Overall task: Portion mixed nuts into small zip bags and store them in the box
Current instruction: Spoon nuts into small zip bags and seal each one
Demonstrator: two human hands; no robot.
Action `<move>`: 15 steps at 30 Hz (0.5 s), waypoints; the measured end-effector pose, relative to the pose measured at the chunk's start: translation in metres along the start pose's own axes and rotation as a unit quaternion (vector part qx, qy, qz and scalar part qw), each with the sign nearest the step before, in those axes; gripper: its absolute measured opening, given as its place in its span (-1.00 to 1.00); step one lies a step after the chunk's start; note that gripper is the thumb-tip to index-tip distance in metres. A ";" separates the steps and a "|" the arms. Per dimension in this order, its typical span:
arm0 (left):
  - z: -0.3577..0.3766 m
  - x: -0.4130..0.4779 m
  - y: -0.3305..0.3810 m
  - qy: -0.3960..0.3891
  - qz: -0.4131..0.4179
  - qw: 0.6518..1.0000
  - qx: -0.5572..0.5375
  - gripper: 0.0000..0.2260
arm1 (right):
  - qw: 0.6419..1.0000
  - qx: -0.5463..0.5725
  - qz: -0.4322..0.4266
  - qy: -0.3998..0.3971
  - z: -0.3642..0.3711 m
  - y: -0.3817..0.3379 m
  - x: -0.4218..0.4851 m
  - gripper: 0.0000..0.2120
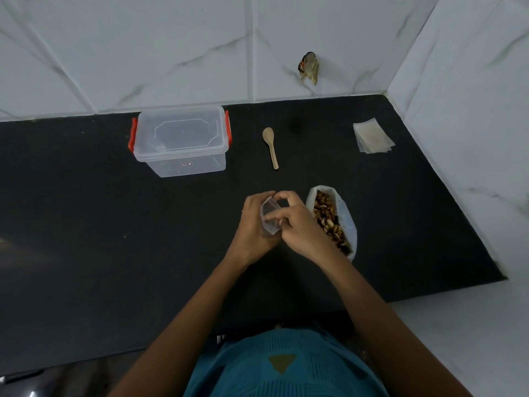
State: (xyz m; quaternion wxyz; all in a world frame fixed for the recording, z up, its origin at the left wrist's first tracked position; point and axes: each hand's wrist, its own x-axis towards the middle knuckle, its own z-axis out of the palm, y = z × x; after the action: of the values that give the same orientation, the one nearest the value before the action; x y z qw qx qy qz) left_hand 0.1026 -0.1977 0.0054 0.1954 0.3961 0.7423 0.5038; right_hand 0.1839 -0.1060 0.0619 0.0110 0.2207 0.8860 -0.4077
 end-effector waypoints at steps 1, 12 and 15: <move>0.000 0.002 0.000 0.010 -0.005 1.000 -0.003 -0.43 | 1.000 0.001 0.000 -0.009 -0.001 0.000 0.001 -0.71; -0.003 0.017 -0.014 0.082 -0.071 0.989 -0.100 -0.57 | 0.992 0.114 0.044 0.012 -0.013 0.005 0.036 -0.78; -0.007 0.024 -0.020 0.097 -0.098 0.986 -0.094 -0.55 | 0.978 0.192 0.077 0.005 -0.025 0.013 0.058 -0.77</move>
State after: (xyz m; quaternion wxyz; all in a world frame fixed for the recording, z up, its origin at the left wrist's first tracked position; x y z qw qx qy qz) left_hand 0.0750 -0.1862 -0.0075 0.2074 0.2504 0.7427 0.5854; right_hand 0.1404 -0.0583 0.0580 -0.0045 0.2883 0.7714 -0.5672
